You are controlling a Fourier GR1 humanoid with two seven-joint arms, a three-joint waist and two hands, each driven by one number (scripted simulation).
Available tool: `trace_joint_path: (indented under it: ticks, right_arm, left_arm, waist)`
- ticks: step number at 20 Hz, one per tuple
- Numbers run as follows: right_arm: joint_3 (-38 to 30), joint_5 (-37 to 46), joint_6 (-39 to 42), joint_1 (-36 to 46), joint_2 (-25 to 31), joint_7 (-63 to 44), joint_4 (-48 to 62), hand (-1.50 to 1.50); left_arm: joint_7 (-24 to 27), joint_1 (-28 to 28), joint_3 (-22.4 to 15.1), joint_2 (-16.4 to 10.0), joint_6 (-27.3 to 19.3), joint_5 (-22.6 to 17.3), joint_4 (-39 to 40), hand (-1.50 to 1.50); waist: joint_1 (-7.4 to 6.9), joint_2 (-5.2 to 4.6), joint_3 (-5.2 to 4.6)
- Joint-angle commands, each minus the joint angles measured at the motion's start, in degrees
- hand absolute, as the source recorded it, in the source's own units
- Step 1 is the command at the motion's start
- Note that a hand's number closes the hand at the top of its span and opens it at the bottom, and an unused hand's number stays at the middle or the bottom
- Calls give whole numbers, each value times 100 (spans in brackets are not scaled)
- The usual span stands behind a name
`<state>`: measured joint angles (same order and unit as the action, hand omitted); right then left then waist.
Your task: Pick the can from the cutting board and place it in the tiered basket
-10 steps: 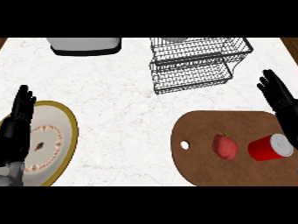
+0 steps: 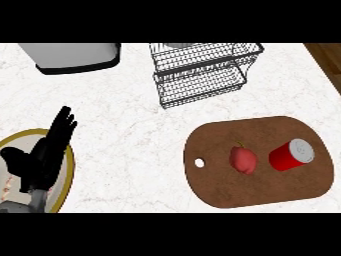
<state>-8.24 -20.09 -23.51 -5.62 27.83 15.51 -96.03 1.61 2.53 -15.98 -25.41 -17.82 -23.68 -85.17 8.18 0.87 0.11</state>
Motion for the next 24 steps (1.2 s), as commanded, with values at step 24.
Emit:
trace_joint_path:
  ticks: [24]
  right_arm:
    - [847,5168,-1754,-6150,-740,-3064,-4418,-150]
  left_arm:
    - [-856,978,-545,409,631,-12,47,0]
  waist:
    - [-1012,-302,-80]
